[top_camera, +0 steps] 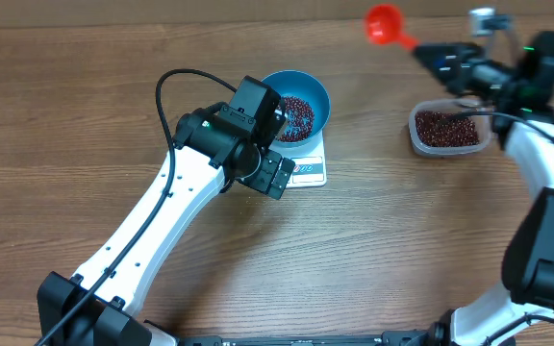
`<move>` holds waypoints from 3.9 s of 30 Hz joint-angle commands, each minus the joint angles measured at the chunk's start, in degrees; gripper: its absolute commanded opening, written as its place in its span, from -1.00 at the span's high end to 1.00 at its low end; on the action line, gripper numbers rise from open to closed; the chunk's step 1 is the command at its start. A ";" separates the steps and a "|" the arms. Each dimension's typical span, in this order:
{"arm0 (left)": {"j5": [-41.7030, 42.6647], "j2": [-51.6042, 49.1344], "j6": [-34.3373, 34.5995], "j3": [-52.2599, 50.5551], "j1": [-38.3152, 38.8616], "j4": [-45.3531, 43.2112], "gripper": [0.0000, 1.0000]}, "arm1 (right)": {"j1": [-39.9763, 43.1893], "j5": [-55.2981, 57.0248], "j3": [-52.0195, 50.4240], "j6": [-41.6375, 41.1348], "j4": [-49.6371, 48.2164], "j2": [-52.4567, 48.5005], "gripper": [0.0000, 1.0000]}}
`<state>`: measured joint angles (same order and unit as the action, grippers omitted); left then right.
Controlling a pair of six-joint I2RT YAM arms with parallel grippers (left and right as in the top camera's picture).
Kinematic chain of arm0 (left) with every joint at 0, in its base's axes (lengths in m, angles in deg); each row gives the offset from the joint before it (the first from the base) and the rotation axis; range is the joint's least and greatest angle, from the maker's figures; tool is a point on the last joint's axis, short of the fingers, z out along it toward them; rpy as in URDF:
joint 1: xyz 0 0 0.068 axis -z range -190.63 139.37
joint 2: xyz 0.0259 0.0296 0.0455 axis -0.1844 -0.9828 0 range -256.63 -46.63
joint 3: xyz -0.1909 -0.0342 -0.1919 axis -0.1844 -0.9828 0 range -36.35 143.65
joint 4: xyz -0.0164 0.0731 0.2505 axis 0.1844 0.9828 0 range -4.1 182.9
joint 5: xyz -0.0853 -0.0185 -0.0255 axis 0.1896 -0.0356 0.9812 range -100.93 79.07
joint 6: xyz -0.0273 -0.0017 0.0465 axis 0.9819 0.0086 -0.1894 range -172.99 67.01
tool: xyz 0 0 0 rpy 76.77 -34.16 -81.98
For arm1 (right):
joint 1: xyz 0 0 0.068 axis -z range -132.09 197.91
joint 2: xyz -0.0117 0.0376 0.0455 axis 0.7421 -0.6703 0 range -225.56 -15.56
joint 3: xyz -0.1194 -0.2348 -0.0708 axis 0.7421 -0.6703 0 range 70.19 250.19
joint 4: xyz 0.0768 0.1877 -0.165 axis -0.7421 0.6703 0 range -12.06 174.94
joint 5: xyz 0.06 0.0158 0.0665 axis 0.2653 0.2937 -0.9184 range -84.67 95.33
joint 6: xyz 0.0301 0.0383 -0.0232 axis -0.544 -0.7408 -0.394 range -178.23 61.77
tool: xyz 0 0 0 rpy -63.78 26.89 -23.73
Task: Scoop item into bowl and weigh 150g on scale
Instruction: 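Move the red cup with the right gripper back toward the bean tub, then lower the red cup with the right gripper into the beans again, then drag the red cup through the beans with the right gripper to scoop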
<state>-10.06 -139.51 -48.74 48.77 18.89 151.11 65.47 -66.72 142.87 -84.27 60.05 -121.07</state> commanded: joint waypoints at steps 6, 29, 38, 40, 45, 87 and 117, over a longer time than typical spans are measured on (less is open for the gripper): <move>-0.20 0.63 -0.87 0.52 0.11 0.15 -0.99 | 6.64 -1.95 0.57 -15.85 5.84 1.57 0.93; -0.20 0.63 -0.87 0.52 0.11 0.15 -1.00 | 4.92 44.78 9.16 24.83 50.73 12.87 0.93; -0.20 0.63 -0.87 0.52 0.11 0.15 -0.99 | -2.05 63.54 12.61 46.71 64.24 12.13 0.93; -0.20 0.63 -0.87 0.52 0.11 0.15 -0.99 | -2.89 63.54 12.57 48.92 65.26 11.56 0.93; -0.20 0.63 -0.90 0.52 0.11 0.15 -0.99 | -3.48 64.04 12.50 48.87 68.37 9.51 0.93; -0.20 0.63 -0.87 0.52 0.11 0.15 -0.99 | -4.48 52.26 12.02 48.28 73.92 -0.37 0.93; -0.20 0.63 -0.87 0.52 0.11 0.15 -0.99 | 0.63 42.32 8.02 47.12 73.22 -0.42 0.93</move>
<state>-10.06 -139.51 -48.74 48.77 18.89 151.11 65.91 -21.65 152.29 -37.04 133.29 -121.07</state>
